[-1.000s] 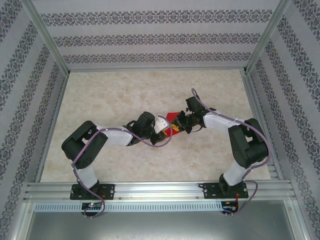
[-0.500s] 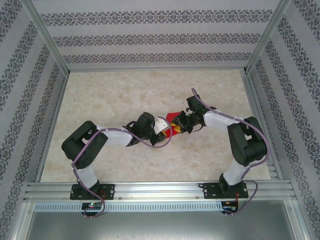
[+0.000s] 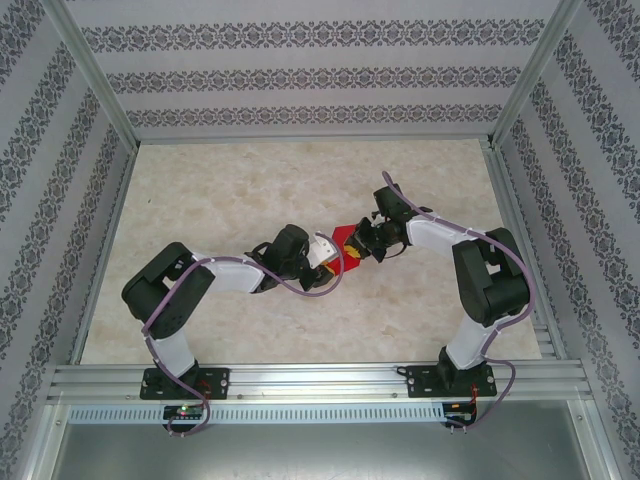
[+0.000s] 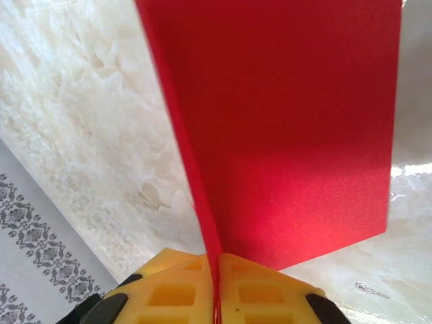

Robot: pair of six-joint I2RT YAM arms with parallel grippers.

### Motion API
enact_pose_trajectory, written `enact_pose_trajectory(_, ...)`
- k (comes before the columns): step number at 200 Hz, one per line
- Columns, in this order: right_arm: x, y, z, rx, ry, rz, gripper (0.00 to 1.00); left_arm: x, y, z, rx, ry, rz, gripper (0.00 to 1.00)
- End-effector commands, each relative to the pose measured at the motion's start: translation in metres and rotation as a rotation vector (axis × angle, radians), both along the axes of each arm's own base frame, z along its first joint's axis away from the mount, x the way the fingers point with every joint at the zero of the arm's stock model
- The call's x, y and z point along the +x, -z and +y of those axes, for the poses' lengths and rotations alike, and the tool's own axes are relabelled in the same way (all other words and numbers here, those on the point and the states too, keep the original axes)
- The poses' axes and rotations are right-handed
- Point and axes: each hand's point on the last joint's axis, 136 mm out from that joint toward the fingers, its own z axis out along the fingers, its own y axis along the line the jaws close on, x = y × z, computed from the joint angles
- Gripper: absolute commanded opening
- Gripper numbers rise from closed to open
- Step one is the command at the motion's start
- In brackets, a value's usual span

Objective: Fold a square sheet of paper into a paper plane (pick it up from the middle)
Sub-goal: Fourth fold the wing at the center of the table.

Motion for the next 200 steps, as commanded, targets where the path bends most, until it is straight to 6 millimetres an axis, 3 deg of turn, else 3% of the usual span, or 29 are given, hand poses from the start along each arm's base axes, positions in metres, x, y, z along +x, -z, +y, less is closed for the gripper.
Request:
enact_pose_trajectory(1,0.005,-0.007,-0.002,0.015,0.032,-0.015,0.06,0.000,-0.022,-0.009,-0.062,0.019,-0.059,0.38)
enact_pose_trajectory(63,0.010,-0.018,-0.011,0.036,0.144,-0.025,0.01,0.001,-0.027,-0.012,-0.103,0.006,-0.069,0.39)
enact_pose_trajectory(116,0.009,-0.014,-0.010,0.045,0.155,0.003,0.04,0.005,-0.021,-0.009,-0.100,-0.027,-0.076,0.28)
enact_pose_trajectory(200,0.001,-0.006,-0.010,0.022,0.082,0.005,0.24,0.004,-0.007,-0.013,-0.102,-0.026,-0.025,0.09)
